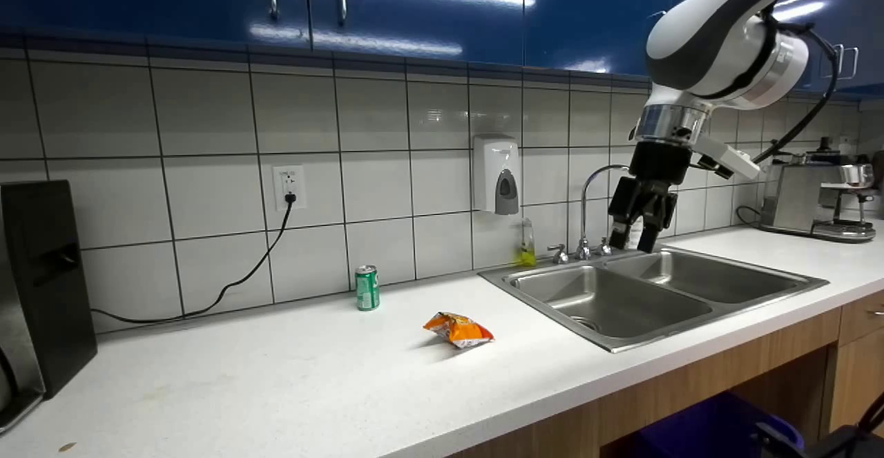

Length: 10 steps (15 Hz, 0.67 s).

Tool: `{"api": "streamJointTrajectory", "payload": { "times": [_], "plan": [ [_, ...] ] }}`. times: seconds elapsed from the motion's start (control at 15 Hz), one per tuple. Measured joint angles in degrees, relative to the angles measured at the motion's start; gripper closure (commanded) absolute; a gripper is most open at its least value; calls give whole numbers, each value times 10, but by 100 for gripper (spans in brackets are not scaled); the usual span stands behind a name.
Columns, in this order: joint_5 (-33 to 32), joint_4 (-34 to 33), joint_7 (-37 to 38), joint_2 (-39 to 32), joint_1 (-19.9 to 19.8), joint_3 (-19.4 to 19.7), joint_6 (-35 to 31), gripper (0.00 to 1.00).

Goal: Pick up the pack of snack and put it in the sink

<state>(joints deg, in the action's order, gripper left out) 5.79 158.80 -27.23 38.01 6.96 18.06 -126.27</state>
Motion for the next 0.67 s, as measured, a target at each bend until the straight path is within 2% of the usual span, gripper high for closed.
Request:
{"api": "streamJointTrajectory", "payload": {
  "times": [0.4,0.67],
  "plan": [
    [54,1,0,-34,41,-27,-26,0],
    [85,3,-1,-78,73,-49,-82,0]
  ]
}}
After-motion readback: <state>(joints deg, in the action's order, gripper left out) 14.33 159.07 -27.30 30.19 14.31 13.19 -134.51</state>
